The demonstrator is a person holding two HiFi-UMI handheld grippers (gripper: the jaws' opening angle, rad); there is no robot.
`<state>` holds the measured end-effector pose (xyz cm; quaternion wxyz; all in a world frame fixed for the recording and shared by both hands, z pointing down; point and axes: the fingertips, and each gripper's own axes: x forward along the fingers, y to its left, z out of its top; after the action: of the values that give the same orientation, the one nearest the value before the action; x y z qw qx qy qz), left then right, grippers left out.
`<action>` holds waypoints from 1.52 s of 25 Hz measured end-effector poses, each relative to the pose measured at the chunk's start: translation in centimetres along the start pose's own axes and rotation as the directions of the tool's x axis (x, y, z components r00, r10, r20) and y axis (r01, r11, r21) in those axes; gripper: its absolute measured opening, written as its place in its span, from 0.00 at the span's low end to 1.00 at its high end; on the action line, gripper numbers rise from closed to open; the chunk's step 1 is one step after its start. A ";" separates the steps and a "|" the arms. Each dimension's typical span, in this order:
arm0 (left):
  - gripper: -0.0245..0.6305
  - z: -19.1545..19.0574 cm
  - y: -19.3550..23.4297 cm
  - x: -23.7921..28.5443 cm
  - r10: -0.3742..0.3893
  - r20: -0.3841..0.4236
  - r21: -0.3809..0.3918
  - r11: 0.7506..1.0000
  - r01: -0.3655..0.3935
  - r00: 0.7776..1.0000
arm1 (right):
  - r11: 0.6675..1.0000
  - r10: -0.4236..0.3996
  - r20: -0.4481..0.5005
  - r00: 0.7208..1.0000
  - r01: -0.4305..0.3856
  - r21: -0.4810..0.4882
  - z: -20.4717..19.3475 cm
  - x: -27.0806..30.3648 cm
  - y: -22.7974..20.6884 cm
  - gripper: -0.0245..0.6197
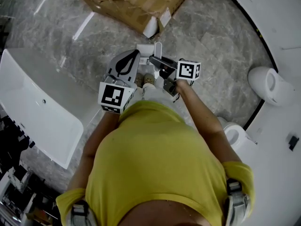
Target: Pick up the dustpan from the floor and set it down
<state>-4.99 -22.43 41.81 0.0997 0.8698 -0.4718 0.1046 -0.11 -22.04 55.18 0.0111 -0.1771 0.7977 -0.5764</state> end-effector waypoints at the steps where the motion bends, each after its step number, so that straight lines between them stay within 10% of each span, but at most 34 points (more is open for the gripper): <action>1: 0.04 -0.1 0.0 -0.1 0.000 -0.002 0.000 1.000 0.000 1.000 | 1.000 -0.017 -0.011 1.000 0.017 -0.004 -0.3 0.2 -0.7 0.24; 17: 0.04 -0.7 -0.2 -0.6 -0.023 -0.011 -0.003 1.000 0.023 1.000 | 0.993 -0.108 -0.031 0.994 0.106 -0.056 -1.5 0.5 -5.9 0.26; 24: 0.04 -0.8 -0.5 -0.5 -0.044 0.000 -0.005 0.999 0.044 0.999 | 0.940 -0.335 -0.013 0.942 0.333 -0.076 -1.2 -1.5 -6.8 0.53; 27: 0.04 -0.2 -0.8 -0.2 -0.059 0.016 0.001 0.998 0.059 0.998 | 0.879 -0.437 0.081 0.896 0.444 -0.172 0.1 -3.7 -5.3 0.51; 31: 0.04 1.2 -1.4 0.6 -0.074 0.050 0.018 0.997 0.073 0.996 | 0.785 -0.466 0.282 0.839 0.539 -0.304 3.7 -6.8 -0.8 0.23; 33: 0.04 2.3 -1.5 0.9 -0.080 0.074 0.032 0.996 0.078 0.994 | 0.710 -0.445 0.390 0.806 0.583 -0.394 6.1 -7.9 2.3 0.07; 38: 0.04 5.8 -1.9 1.1 -0.063 0.143 0.071 0.996 0.054 0.988 | 0.501 -0.329 0.609 0.721 0.680 -0.535 10.9 -10.5 10.8 0.05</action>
<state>-2.33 -23.88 36.41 0.0391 0.8914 -0.4483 0.0540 9.27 -25.95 39.61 -0.0590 -0.5201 0.8423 -0.1290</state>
